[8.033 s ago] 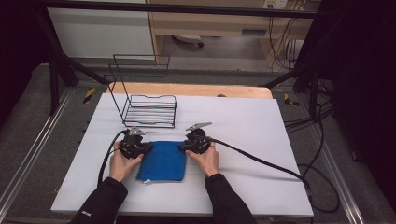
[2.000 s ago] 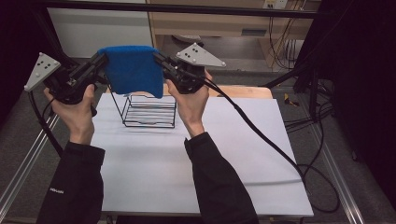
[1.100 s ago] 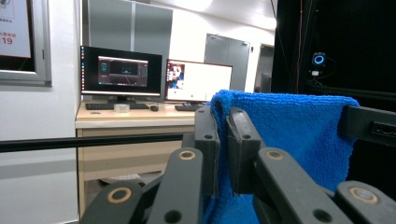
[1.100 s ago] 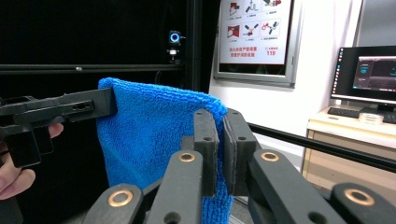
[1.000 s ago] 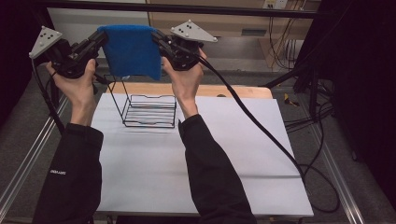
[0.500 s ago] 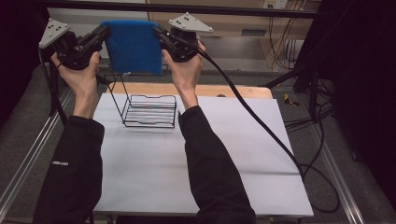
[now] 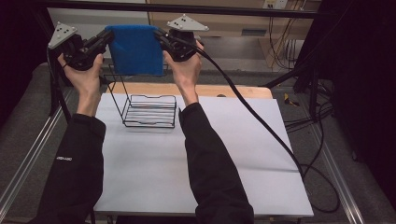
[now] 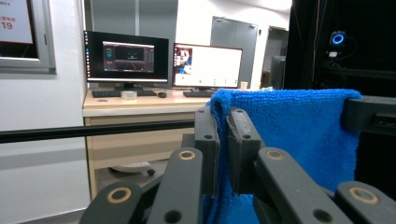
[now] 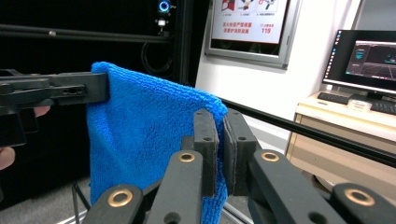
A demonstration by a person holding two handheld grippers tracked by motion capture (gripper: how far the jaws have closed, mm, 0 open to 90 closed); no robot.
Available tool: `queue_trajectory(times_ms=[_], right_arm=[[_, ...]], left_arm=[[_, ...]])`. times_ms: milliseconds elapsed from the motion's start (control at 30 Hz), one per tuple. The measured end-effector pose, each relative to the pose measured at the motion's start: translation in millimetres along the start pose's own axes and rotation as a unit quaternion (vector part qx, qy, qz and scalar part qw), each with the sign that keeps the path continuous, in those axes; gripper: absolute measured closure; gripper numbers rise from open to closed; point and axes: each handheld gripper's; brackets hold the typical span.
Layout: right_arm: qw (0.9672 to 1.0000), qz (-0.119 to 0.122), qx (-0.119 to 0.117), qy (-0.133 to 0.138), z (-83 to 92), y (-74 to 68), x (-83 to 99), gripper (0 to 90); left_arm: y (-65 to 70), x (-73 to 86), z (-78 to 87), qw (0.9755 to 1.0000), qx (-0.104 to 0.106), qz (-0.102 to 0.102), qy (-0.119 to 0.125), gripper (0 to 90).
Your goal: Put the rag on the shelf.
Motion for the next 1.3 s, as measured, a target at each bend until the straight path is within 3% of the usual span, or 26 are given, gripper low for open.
queue_trajectory(times_ms=[133,267,567,633,1033,1300], right_arm=[[0.9999,0.000,-0.005,-0.011,-1.0,-6.3,3.9,85.6],[0.9997,0.002,-0.008,-0.025,-0.1,-11.6,8.5,85.6],[0.9985,-0.032,-0.024,-0.037,8.4,-11.2,28.4,85.5],[0.9984,-0.032,-0.028,-0.037,11.0,-12.0,31.3,85.4],[0.9977,-0.014,-0.046,-0.049,17.8,-22.6,37.4,85.1],[0.9957,-0.017,-0.063,-0.065,21.6,-27.4,39.4,84.7]], left_arm=[[-5.4,9.2,5.4,0.9999,0.006,0.011,-0.004,83.8],[-5.1,15.8,11.8,0.9999,0.002,-0.002,-0.012,83.8],[-0.2,28.1,19.5,0.9991,0.016,-0.020,-0.034,83.6],[1.1,30.3,21.5,0.9987,0.016,-0.028,-0.038,83.6],[-0.4,38.8,34.2,0.9984,0.019,-0.026,-0.047,83.4],[-0.4,43.3,43.7,0.9975,0.023,-0.032,-0.059,82.9]])
Point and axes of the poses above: each handheld gripper's, and its own axes: z roughly backward along the jaws, x roughly out of its underside, y roughly to its right, and after that the axes turned 1 degree about x, right-handed
